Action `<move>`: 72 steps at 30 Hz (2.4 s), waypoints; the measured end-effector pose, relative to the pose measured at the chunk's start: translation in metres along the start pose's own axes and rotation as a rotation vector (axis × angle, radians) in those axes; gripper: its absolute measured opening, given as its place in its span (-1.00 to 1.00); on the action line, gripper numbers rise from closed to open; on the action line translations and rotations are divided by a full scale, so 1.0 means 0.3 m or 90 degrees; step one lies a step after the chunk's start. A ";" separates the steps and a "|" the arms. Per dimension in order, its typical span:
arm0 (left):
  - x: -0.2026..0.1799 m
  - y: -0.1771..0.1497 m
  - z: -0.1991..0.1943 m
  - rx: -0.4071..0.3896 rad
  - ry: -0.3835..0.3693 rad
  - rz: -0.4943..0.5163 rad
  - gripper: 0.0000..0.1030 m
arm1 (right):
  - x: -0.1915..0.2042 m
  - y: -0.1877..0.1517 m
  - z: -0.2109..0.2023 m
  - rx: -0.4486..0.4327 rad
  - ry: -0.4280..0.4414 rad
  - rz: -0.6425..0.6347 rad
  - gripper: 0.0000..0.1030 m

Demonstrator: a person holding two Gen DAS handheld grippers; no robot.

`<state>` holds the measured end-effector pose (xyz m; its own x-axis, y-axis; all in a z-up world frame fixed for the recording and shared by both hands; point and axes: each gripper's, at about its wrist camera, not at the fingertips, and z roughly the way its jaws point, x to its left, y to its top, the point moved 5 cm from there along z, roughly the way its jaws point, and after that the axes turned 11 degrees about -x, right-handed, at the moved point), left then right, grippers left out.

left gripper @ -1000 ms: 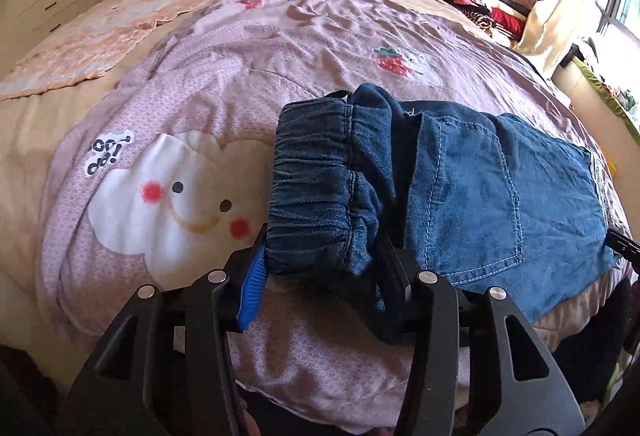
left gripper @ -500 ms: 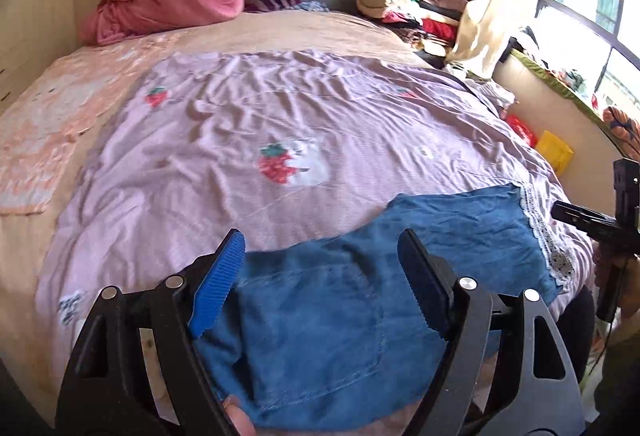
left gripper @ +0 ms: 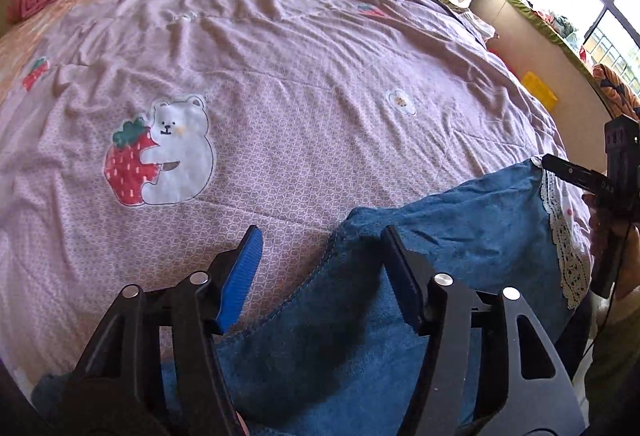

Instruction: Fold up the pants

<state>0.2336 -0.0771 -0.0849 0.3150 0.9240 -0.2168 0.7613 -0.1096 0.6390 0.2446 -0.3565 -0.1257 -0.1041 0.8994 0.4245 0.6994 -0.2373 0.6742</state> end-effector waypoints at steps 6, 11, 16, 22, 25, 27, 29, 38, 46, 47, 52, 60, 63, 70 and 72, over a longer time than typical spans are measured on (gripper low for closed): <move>-0.045 -0.048 0.022 0.030 0.002 0.050 -0.35 | 0.008 -0.034 0.049 0.019 0.014 -0.021 -0.05; -0.105 -0.046 0.034 0.039 -0.013 0.079 -0.57 | 0.017 -0.036 0.046 0.017 0.013 -0.039 -0.05; -0.123 -0.044 0.053 0.037 -0.001 0.090 -0.79 | 0.044 -0.041 0.024 0.005 0.025 -0.065 -0.41; -0.129 0.054 -0.076 -0.129 0.043 0.099 -0.87 | 0.106 -0.020 -0.061 -0.066 0.014 -0.130 -0.57; -0.135 0.050 -0.026 -0.113 0.066 0.121 -0.89 | 0.106 0.000 -0.031 -0.060 -0.010 -0.152 -0.57; -0.112 0.036 0.023 -0.098 0.072 0.111 -0.89 | 0.076 -0.010 0.021 -0.030 -0.032 -0.147 -0.57; -0.100 0.010 0.057 -0.087 0.074 0.109 -0.88 | 0.055 -0.025 0.055 -0.013 -0.042 -0.142 -0.54; -0.045 0.010 0.064 -0.100 0.101 0.075 -0.23 | 0.026 -0.005 -0.019 -0.051 -0.091 -0.133 0.01; -0.010 0.026 -0.122 -0.162 0.118 0.034 -0.13 | 0.047 -0.031 -0.206 -0.121 -0.097 -0.116 0.23; -0.014 0.019 -0.148 -0.167 0.111 0.029 -0.08 | 0.060 -0.040 -0.222 -0.126 -0.091 -0.117 0.23; -0.102 -0.056 -0.201 -0.163 0.040 0.023 -0.06 | 0.161 -0.082 -0.204 -0.106 -0.042 -0.144 0.23; -0.093 -0.212 -0.095 -0.083 0.056 0.034 -0.05 | 0.163 -0.178 -0.048 -0.010 -0.051 -0.140 0.24; -0.066 -0.230 -0.109 -0.091 0.048 0.025 -0.05 | 0.156 -0.196 -0.042 -0.018 -0.055 -0.135 0.24; -0.042 -0.219 -0.116 -0.102 0.022 -0.012 -0.04 | 0.170 -0.183 -0.117 -0.044 -0.045 -0.118 0.32; -0.050 -0.216 -0.151 -0.104 0.019 -0.019 0.10 | 0.172 -0.178 -0.196 -0.076 -0.031 -0.101 0.36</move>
<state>0.1540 -0.0673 -0.0896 0.2744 0.9367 -0.2175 0.6670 -0.0225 0.7447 0.1604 -0.3191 -0.1043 -0.1696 0.9451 0.2795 0.5884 -0.1305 0.7980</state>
